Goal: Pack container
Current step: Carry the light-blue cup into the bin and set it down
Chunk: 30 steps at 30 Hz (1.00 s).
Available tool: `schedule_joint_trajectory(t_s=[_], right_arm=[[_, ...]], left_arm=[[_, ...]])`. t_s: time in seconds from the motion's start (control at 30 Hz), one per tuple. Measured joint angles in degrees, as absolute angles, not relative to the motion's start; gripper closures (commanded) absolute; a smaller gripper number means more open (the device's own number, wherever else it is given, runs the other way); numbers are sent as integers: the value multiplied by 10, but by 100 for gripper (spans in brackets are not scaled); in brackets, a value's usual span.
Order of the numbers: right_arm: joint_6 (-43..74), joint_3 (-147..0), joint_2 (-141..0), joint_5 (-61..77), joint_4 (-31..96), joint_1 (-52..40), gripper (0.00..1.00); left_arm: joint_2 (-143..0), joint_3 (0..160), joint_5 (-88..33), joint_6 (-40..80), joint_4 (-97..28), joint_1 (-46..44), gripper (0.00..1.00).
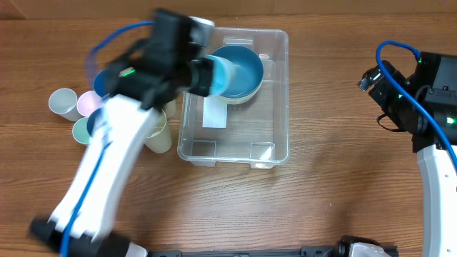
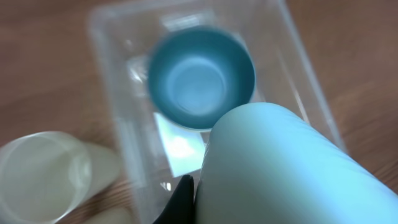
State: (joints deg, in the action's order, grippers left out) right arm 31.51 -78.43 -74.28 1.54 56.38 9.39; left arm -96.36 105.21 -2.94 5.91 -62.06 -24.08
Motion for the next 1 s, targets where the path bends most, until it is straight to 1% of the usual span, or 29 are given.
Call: schedule_joint_trajectory(t_s=[0.2, 0.3, 0.47, 0.67, 0.8, 0.83, 0.9, 1.0], right_arm=[[315, -784, -743, 15, 564, 94, 0], [315, -784, -743, 15, 564, 94, 0], [315, -784, -743, 15, 564, 94, 0], [315, -784, -743, 15, 564, 94, 0], [315, -784, -743, 15, 564, 94, 0], [315, -784, -743, 15, 564, 94, 0], [315, -784, -743, 15, 564, 94, 0], [315, -784, -743, 15, 564, 94, 0]], left_arm=[[-1113, 1052, -30, 53, -571, -312, 94], [-1140, 1052, -30, 53, -569, -330, 93], [-1205, 1052, -28, 53, -558, -348, 88], [-1222, 1052, -27, 54, -557, -348, 83], [-1222, 1052, -27, 54, -557, -348, 84], [-1222, 1052, -27, 55, -558, -348, 81], [-1222, 1055, -27, 57, -571, -348, 73], [-1222, 1091, -25, 60, -626, -348, 62]])
